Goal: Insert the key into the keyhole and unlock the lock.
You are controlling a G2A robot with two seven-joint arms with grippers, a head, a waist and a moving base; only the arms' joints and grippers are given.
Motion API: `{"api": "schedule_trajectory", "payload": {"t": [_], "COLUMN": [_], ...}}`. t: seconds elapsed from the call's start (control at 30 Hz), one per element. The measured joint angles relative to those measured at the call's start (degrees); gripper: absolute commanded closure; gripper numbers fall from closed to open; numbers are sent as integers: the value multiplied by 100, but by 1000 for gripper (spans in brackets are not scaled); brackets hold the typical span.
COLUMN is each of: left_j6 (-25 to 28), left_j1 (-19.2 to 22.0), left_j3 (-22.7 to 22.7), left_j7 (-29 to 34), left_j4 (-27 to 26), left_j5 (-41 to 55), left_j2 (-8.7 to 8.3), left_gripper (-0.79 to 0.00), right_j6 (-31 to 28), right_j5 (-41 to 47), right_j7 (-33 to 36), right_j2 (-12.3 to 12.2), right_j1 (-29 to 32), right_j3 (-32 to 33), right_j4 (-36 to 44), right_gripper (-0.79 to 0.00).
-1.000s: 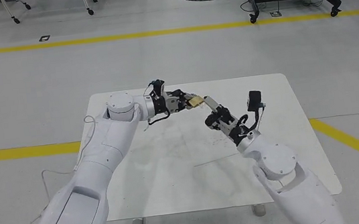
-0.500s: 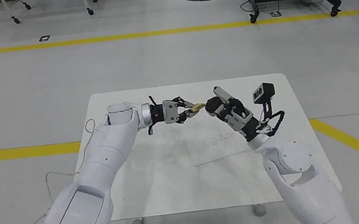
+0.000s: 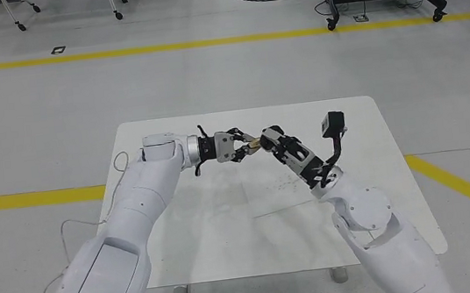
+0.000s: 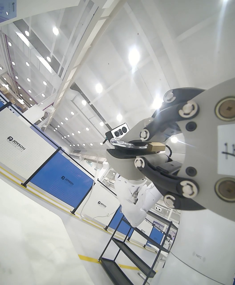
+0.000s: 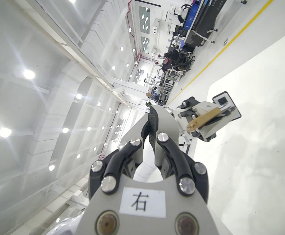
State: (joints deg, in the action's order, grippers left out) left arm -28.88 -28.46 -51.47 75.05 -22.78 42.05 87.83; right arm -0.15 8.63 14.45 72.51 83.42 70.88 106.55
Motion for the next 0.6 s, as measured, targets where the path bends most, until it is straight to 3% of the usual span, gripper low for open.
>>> {"api": "schedule_trajectory", "payload": {"t": [0.4, 0.47, 0.6], "left_j6": [423, 669, 1047], "left_j1": [56, 58, 14], "left_j3": [-34, -74, -179], "left_j7": [-240, -423, -477], "left_j4": [57, 19, -59], "left_j5": [-64, -73, 7], "left_j2": [27, 23, 2], "left_gripper": [0, 0, 0], "right_j6": [235, 240, 441], "right_j5": [17, 325, 1333], "right_j7": [-151, 31, 790], "right_j2": [16, 10, -7], "right_j1": [30, 109, 185], "right_j3": [58, 146, 326], "right_j4": [112, 218, 186], "right_gripper": [0, -194, -296]}}
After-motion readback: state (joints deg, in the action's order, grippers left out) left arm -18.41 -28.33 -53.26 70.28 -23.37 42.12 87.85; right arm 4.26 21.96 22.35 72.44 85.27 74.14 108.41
